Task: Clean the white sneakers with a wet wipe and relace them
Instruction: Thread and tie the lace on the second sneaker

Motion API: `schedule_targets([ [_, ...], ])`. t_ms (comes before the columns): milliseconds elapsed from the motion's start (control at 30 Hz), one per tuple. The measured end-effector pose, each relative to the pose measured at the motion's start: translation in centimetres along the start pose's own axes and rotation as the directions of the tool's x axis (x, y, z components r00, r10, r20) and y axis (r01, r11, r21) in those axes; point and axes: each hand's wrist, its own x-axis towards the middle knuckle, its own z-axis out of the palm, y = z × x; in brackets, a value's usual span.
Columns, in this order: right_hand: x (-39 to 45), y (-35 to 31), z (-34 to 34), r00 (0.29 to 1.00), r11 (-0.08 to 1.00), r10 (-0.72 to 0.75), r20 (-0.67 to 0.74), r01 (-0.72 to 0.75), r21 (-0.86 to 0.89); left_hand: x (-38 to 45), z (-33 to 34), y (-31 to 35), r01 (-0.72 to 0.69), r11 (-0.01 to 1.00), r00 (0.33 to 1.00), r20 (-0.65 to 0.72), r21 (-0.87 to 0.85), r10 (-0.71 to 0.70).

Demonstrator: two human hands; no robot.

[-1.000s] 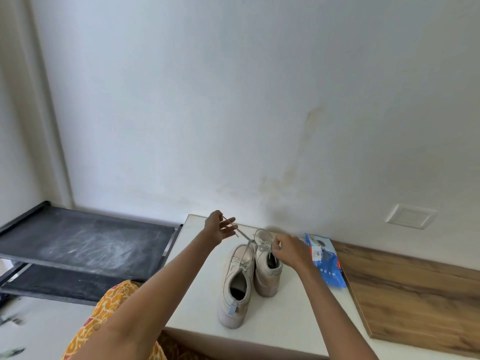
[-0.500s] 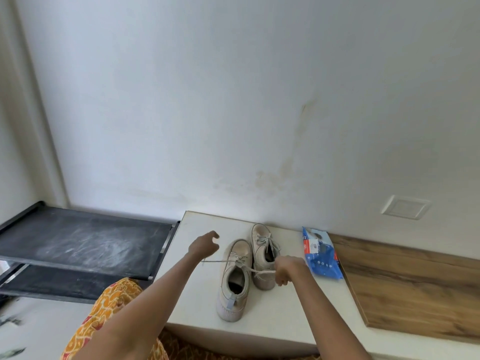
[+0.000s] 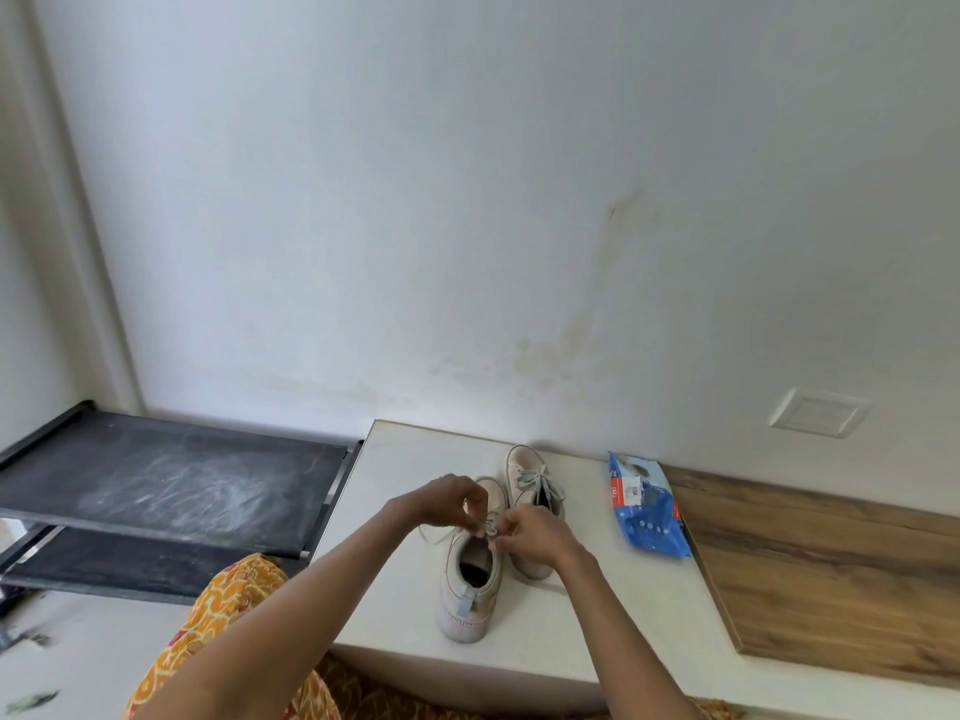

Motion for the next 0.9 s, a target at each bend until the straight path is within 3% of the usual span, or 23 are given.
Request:
schedule_targets([
  [67, -0.1, 0.2, 0.4, 0.998, 0.999, 0.024, -0.057, -0.022, 0.030, 0.1, 0.3, 0.4, -0.012, 0.999, 0.999, -0.037, 0.053, 0.014],
  [200, -0.4, 0.5, 0.4, 0.996, 0.993, 0.063, -0.070, -0.056, 0.101, 0.3, 0.4, 1.0, 0.039, 0.992, 0.999, 0.030, 0.121, -0.043],
  [300, -0.3, 0.7, 0.0, 0.988, 0.985, 0.095, -0.126, -0.075, 0.156, 0.1, 0.0, 0.6, 0.060, 0.994, 0.994, 0.097, -0.094, -0.051],
  [433, -0.4, 1.0, -0.4, 0.986, 0.991, 0.081, -0.144, -0.065, 0.114, -0.9, -0.9, -0.3, 0.214, 0.869, 0.949, 0.305, -0.445, -0.078],
  [567, -0.5, 1.5, 0.6, 0.987, 0.983, 0.101, -0.123, -0.081, 0.164, -1.1, -0.5, -1.1, 0.310, 0.784, 0.906, 0.416, -0.538, -0.073],
  [667, -0.3, 1.6, 0.9, 0.992, 0.962, 0.106, -0.066, -0.086, 0.259, -1.0, -0.5, -0.9, 0.323, 0.817, 0.910, 0.394, -0.477, -0.130],
  [800, -0.9, 1.6, -0.3, 0.992, 0.758, 0.119, 0.052, -0.125, 0.640, -1.1, -1.1, 0.2, 0.289, 0.903, 0.930, 0.315, -0.318, -0.187],
  [900, -1.4, 2.9, -1.8, 0.990, 0.536, 0.138, -0.024, -0.054, 0.842, -0.8, -0.7, 0.3, 0.211, 0.937, 0.966, 0.205, -0.277, -0.157],
])
